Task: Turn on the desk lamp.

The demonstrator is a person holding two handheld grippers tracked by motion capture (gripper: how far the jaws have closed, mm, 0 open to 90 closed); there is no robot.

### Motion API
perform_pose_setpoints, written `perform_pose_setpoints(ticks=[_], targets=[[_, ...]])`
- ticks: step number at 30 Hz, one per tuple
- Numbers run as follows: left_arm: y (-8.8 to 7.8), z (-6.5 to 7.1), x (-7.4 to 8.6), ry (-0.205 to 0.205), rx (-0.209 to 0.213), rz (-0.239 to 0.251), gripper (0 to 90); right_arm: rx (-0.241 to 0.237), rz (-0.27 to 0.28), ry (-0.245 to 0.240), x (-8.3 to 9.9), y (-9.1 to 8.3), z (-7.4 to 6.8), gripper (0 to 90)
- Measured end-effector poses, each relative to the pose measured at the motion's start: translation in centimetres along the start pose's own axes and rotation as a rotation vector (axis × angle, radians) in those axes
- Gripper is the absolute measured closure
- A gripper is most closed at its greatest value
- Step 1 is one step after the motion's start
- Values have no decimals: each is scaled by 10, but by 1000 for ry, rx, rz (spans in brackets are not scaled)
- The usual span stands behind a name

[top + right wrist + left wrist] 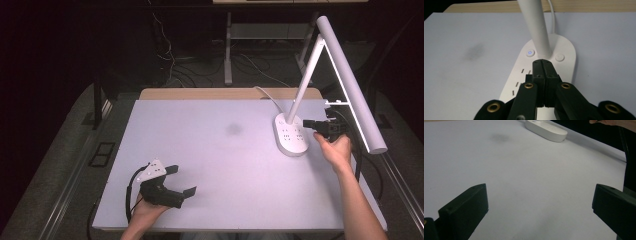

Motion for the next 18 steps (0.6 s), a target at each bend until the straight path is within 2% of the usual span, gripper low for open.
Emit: perform_pose_setpoints(ticks=[3,8,9,10,11,12,13,14,17,18], targets=[[0,0,0,4,3,1,0,-5,2,0,9,-7,-3,883],[0,0,-1,6,3,5,0,-47,22,13,22,-20,-10,741],[0,0,-1,4,3,7,0,-47,22,13,22,-20,-10,741],[0,0,-1,5,3,7,0,-56,27,12,26,-24,-13,677],[1,0,-1,6,2,6,0,-56,27,12,26,-24,-13,677],[1,0,-1,5,3,7,0,-60,29,15,29,-26,-14,639],[1,0,-1,5,5,5,0,-76,38,19,33,-29,-18,534],[1,0,-1,5,5,5,0,-76,38,19,33,-29,-18,534],[1,0,-2,3,5,6,0,-92,52,12,41,-34,-27,317],[1,0,-2,4,5,6,0,-92,52,12,41,-34,-27,317]])
Point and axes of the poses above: each handheld gripper's, and its own axes: y roughly forward along the jaws, x roughly out of its underside, z roughly to its right, the point moved 7 cm from there along y, roughly forward along the jaws, and after that the axes turned 6 degrees about y, right-handed, at the moved point
